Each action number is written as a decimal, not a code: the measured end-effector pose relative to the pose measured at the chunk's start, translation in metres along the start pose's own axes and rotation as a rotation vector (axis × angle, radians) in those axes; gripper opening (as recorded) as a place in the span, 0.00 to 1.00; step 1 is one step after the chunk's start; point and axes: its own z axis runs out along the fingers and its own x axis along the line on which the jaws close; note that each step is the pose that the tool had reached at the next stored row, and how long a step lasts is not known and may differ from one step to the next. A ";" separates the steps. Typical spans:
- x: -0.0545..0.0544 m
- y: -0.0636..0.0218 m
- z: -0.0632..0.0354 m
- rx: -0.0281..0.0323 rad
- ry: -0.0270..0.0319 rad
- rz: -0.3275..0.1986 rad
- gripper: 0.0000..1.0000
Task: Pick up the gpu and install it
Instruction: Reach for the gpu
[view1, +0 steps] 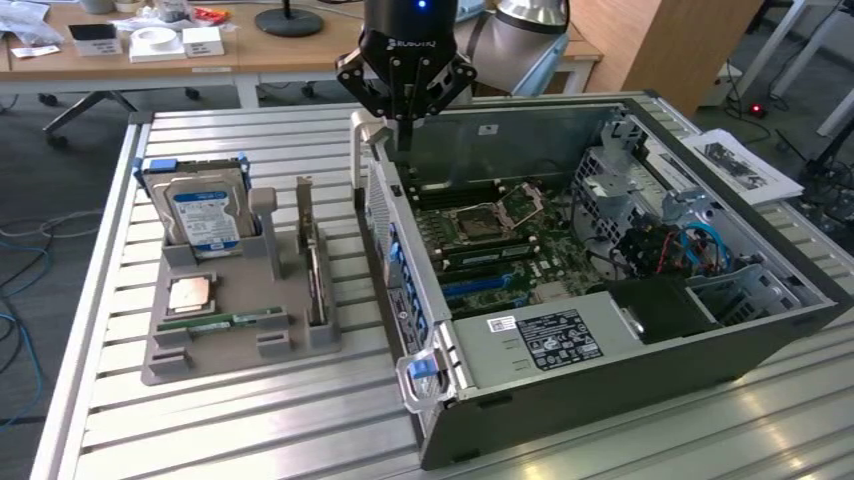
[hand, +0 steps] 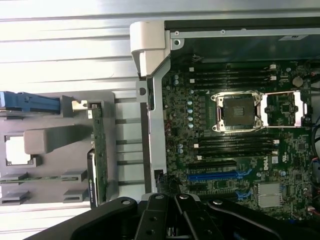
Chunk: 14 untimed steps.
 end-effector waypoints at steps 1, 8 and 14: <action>0.000 0.0000 0.0000 0.0000 -0.0001 0.000 0.11; 0.006 -0.0004 -0.0001 0.0000 0.0000 0.000 0.11; 0.008 -0.0006 -0.0002 0.0000 0.0000 0.000 0.11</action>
